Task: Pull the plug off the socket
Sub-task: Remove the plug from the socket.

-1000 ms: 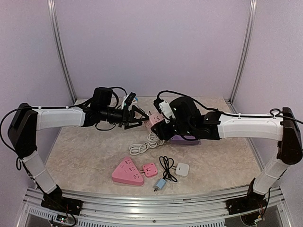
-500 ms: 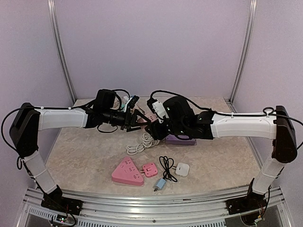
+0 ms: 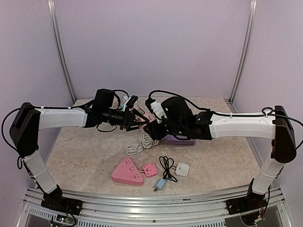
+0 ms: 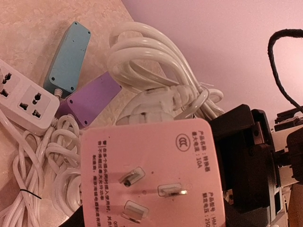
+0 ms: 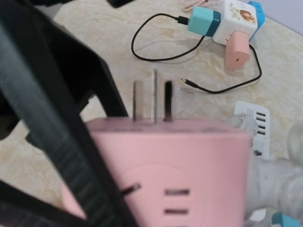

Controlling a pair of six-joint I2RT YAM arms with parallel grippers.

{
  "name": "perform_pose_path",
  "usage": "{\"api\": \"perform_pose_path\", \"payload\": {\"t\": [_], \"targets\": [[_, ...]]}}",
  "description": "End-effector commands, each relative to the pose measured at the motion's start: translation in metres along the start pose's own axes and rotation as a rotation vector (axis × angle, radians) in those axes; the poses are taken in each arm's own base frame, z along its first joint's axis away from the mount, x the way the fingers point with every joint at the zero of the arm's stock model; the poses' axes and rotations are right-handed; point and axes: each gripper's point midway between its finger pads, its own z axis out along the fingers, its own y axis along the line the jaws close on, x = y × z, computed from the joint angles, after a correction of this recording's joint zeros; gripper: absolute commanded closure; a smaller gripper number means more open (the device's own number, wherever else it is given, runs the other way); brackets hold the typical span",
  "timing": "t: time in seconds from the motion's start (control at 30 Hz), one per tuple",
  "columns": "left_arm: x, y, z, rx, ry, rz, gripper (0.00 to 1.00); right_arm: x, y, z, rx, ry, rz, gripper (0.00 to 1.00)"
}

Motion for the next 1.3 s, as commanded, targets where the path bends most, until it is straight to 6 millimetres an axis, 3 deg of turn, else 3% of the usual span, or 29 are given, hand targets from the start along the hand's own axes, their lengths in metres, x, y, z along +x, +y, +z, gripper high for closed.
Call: {"api": "perform_pose_path", "payload": {"t": [0.0, 0.07, 0.13, 0.33, 0.47, 0.57, 0.73, 1.07, 1.27], "targets": [[-0.012, 0.001, -0.009, 0.03, -0.02, -0.005, 0.7, -0.06, 0.01, -0.026, -0.042, -0.213, 0.037, 0.37], [-0.014, -0.001, -0.012, 0.038, -0.026, -0.001, 0.72, -0.058, 0.01, -0.035, -0.055, -0.228, 0.041, 0.25], [-0.016, -0.004, -0.015, 0.046, -0.03, 0.007, 0.74, -0.053, 0.01, -0.041, -0.068, -0.232, 0.042, 0.19], [-0.02, -0.011, -0.021, 0.065, -0.04, 0.025, 0.76, -0.03, 0.02, -0.053, -0.151, -0.23, 0.059, 0.16], [-0.022, -0.016, -0.023, 0.085, -0.037, 0.04, 0.77, -0.012, 0.03, -0.051, -0.166, -0.212, 0.057, 0.25], [-0.021, -0.019, -0.023, 0.098, -0.031, 0.042, 0.77, 0.002, 0.032, -0.043, -0.179, -0.208, 0.082, 0.45], [-0.021, -0.023, -0.025, 0.107, -0.033, 0.055, 0.78, 0.013, 0.031, -0.025, -0.159, -0.2, 0.094, 0.48], [-0.02, -0.028, -0.025, 0.113, -0.032, 0.066, 0.8, 0.022, 0.004, 0.005, -0.042, -0.186, 0.087, 0.55], [-0.018, -0.028, -0.023, 0.113, -0.026, 0.069, 0.81, 0.027, 0.004, 0.02, -0.027, -0.162, 0.072, 0.58]]}}
